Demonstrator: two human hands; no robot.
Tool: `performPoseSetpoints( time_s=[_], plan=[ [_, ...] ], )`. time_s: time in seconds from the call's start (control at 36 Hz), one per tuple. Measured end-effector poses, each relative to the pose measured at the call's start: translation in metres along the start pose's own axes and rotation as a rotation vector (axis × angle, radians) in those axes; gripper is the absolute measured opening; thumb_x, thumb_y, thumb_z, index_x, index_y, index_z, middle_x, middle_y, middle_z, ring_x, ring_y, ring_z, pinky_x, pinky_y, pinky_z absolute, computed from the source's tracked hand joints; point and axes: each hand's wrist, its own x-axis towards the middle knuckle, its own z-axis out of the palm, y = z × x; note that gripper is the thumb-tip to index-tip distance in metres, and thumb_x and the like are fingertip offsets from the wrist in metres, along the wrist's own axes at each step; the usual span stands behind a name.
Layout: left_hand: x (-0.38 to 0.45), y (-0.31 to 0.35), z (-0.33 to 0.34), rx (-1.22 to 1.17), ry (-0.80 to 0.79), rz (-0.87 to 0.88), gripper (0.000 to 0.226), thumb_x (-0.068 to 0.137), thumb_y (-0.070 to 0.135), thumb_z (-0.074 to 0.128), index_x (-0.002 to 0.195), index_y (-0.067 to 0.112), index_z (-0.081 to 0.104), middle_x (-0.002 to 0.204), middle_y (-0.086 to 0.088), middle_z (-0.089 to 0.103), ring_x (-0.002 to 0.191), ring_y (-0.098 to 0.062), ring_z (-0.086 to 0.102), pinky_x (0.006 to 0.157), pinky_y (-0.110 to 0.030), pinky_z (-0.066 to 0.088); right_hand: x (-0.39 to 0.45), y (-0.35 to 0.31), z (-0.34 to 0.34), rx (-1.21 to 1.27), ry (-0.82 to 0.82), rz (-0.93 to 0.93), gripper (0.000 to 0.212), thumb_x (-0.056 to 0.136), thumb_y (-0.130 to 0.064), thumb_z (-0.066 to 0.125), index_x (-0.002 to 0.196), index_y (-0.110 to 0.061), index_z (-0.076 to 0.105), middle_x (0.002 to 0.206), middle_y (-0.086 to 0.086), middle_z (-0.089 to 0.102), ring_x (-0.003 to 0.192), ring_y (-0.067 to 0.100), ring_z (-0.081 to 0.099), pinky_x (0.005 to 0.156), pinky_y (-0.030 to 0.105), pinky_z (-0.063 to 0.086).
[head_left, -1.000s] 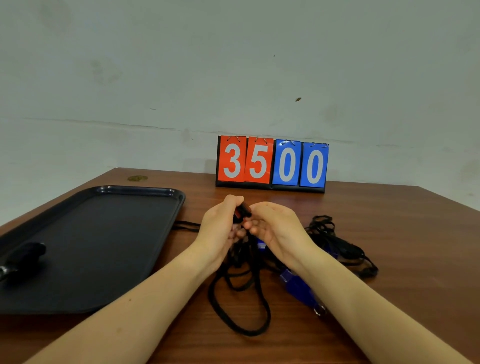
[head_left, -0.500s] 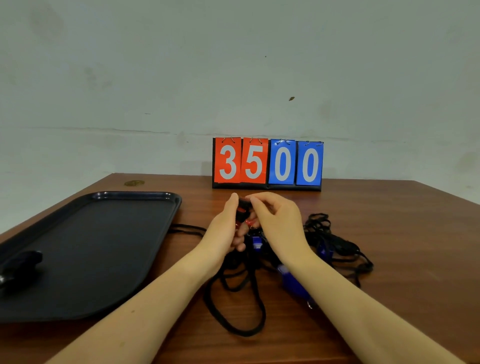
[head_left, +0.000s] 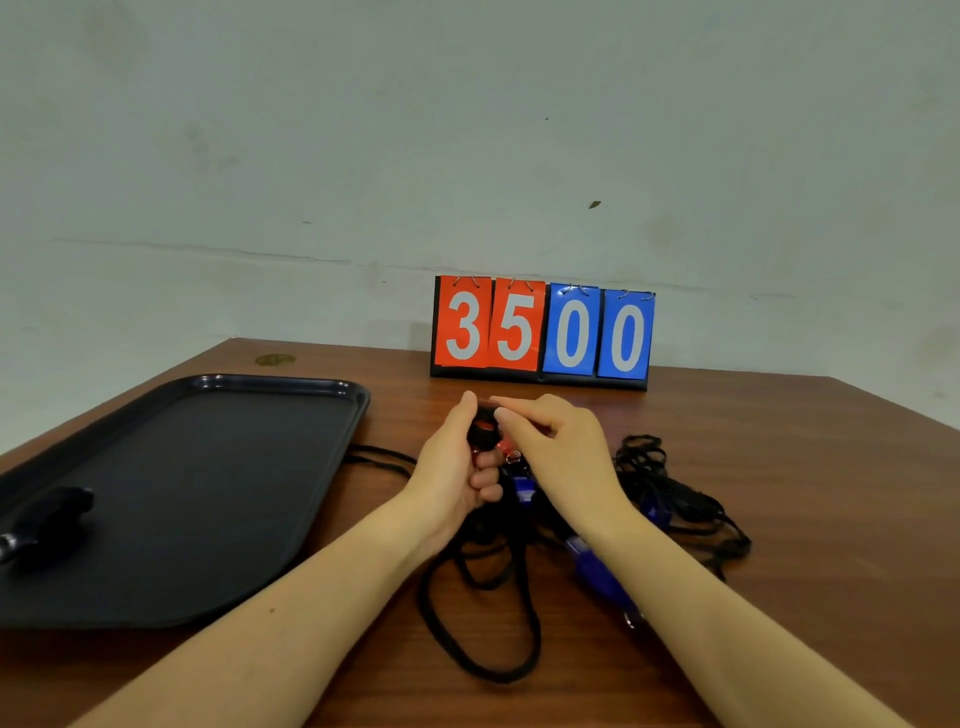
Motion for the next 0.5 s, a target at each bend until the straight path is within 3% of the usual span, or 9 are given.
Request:
performPoseSetpoints(
  time_s=[0.14,0.28,0.39,0.5],
  plan=[
    [-0.0012,-0.0002,-0.0007,-0.041,-0.02,0.017,0.041,0.1,0.048,0.037,0.098,0.011,0.056,0.059,-0.001,0.036,0.046,-0.009,0.029,0.043,-0.021,0.026,0.0007,-0.0005,-0.0005,0.134,-0.043,0.064,0.025,0.093,-0.02,0.06,0.116,-0.024,0.069,0.099,-0.017,0.071,0.093,-0.01,0.063,0.074,0.002,0.045],
    [-0.0015,-0.0029,-0.0016,-0.034,-0.035,0.013,0.042,0.101,0.048,0.034,0.098,0.011,0.054,0.057,0.0,0.034,0.044,-0.009,0.028,0.041,-0.021,0.026,-0.0001,0.0005,-0.0026,0.118,-0.085,0.081,0.025,0.095,-0.021,0.057,0.117,-0.026,0.068,0.09,-0.014,0.071,0.063,-0.015,0.057,0.06,0.006,0.043],
    [0.0009,-0.0008,0.0007,-0.022,-0.014,0.009,0.05,0.1,0.052,0.031,0.1,0.01,0.057,0.055,0.001,0.037,0.044,-0.009,0.03,0.041,-0.021,0.029,0.0005,0.0007,0.0005,-0.021,-0.113,0.054,0.03,0.098,-0.025,0.051,0.126,-0.03,0.061,0.104,-0.01,0.064,0.093,-0.001,0.058,0.084,0.015,0.045],
    [0.0019,0.0033,0.003,-0.014,0.027,-0.015,0.059,0.099,0.056,0.029,0.105,0.008,0.062,0.059,-0.002,0.041,0.046,-0.011,0.033,0.044,-0.023,0.031,0.0008,-0.0057,0.0017,-0.083,-0.104,-0.002,0.031,0.093,-0.031,0.059,0.124,-0.033,0.059,0.112,-0.012,0.056,0.098,-0.005,0.052,0.079,0.008,0.04]
  ],
)
